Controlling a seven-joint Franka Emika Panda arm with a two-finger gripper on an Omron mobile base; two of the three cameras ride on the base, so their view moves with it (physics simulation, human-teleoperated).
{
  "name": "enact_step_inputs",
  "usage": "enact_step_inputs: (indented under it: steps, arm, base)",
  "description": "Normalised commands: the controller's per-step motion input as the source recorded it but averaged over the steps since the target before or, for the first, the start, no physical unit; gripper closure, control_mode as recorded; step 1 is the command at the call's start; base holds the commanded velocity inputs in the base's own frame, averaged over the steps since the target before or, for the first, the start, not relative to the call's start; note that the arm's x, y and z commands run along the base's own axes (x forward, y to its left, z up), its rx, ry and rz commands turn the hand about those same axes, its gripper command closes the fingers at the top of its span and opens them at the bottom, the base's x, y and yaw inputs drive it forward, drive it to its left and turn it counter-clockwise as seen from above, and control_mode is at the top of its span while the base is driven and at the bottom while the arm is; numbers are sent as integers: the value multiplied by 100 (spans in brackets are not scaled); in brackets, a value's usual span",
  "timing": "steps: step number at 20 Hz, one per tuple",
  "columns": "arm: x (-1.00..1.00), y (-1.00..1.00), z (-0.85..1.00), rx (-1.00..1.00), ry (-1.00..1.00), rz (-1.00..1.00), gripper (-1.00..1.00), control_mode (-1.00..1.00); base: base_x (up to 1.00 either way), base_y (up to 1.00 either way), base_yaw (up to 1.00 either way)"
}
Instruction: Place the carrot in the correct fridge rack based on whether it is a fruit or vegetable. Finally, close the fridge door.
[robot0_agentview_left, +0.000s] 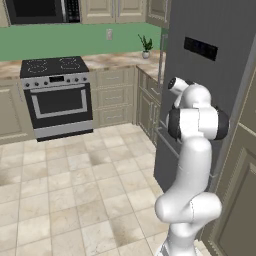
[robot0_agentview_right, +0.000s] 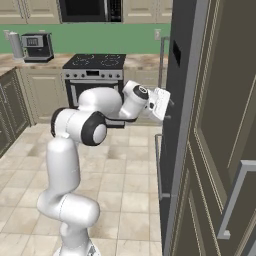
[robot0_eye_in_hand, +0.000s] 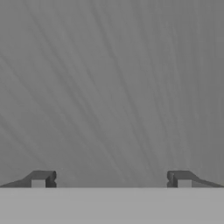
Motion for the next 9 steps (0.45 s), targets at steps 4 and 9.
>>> enact_step_inputs:
  steps: [4,9]
  arm:
    - [-73,-42,-25,0,-16,-11,-100,-100]
    - [-61,-40,-24,0,-13,-10,-100,-100]
  base:
    - [0,0,0]
    - [0,0,0]
